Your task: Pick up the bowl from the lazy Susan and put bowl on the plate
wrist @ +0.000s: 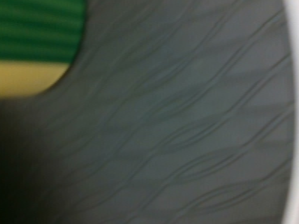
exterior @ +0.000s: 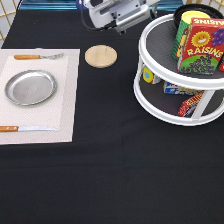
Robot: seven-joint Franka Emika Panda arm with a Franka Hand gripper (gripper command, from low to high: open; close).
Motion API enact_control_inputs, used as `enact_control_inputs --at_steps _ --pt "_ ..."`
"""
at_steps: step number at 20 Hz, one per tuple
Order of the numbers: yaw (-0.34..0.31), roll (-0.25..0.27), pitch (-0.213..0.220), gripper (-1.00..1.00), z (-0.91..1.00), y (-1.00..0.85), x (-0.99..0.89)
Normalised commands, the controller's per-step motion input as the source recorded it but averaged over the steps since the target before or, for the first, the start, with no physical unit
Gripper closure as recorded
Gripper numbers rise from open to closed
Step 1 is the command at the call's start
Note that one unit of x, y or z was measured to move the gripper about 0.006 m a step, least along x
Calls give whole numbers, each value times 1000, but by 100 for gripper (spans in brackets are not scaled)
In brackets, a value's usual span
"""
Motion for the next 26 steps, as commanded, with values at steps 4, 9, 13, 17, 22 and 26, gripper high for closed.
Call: enact_control_inputs --at_steps 4,9,13,17,22,26 --pt "-65 -58 -15 -100 -76 489 8" --pt "-53 -1 -17 -100 -298 -8 68" --pt "-2 0 -73 -100 -440 22 -77" --pt "-4 0 -114 -100 -263 94 -194" --pt "-1 0 -79 -100 -31 -11 196" --pt "0 4 -68 -100 -16 -179 522"
